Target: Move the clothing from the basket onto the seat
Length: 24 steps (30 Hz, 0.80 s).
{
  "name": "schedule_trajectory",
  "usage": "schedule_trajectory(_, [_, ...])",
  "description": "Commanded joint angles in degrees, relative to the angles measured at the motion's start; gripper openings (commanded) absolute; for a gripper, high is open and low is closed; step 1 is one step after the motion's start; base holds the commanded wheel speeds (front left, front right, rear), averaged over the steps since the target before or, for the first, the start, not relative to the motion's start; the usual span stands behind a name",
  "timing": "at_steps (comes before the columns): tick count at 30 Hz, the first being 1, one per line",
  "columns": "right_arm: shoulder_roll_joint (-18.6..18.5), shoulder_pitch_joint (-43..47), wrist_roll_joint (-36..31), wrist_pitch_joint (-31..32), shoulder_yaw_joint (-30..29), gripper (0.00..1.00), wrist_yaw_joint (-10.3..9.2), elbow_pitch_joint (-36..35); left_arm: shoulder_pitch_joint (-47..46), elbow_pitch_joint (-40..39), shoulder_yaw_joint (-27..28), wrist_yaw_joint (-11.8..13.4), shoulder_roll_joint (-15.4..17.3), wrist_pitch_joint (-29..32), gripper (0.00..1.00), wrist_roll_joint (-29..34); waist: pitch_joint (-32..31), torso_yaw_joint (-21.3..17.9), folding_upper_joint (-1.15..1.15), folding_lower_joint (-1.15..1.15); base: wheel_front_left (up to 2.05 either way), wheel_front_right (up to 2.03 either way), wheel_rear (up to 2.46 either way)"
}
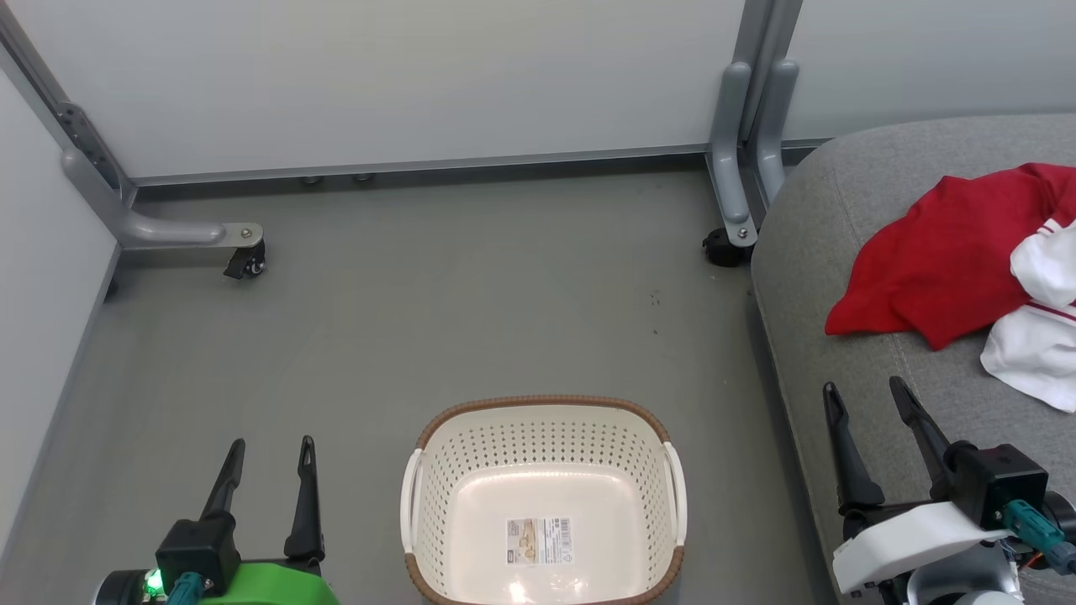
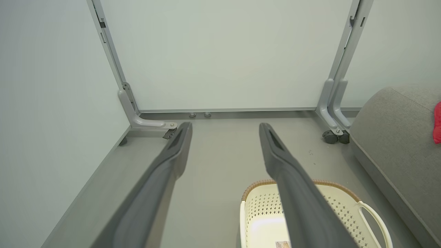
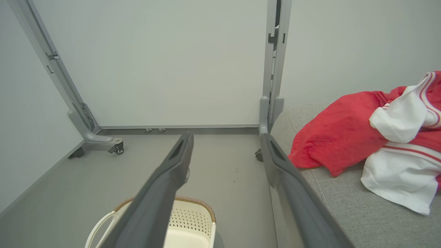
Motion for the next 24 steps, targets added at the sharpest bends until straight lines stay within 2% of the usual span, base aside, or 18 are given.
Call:
schedule_trajectory(1, [-0.1, 0.6, 0.1, 0.2, 0.0, 1.00, -0.06, -0.1, -0.4, 0.1, 0.4, -0.2, -0.2, 0.0, 1.00, 0.8, 0.0, 0.0, 0.00, 0.00, 0.00, 0.00, 0.00])
schedule_trajectory(7, [-0.1, 0.7, 0.2, 0.1, 0.2, 1.00, -0.06, 0.0, -0.4, 0.3, 0.7, -0.5, -0.4, 0.0, 1.00, 1.1, -0.2, 0.0, 0.00, 0.00, 0.00, 0.00, 0.00])
schedule_trajectory(8, [0.0, 0.0, 0.0, 0.2, 0.2, 0.00, 0.00, 0.0, 0.0, 0.1, 0.5, -0.3, -0.5, 0.0, 0.00, 0.5, -0.2, 0.0, 0.00, 0.00, 0.00, 0.00, 0.00])
schedule_trajectory(12, [0.2, 0.2, 1.1, 0.1, 0.4, 0.00, 0.01, 1.4, -0.2, 1.7, 0.8, -0.3, -0.9, 0.5, 0.00, -0.6, -0.2, 0.0, 0.00, 0.00, 0.00, 0.00, 0.00])
schedule_trajectory(24, [-0.7, -1.9, 15.9, 1.0, 0.5, 0.00, 0.00, 4.1, -1.6, 1.6, 2.3, -1.1, -1.2, 4.0, 0.00, -13.8, -0.4, -0.2, 0.00, 0.00, 0.00, 0.00, 0.00])
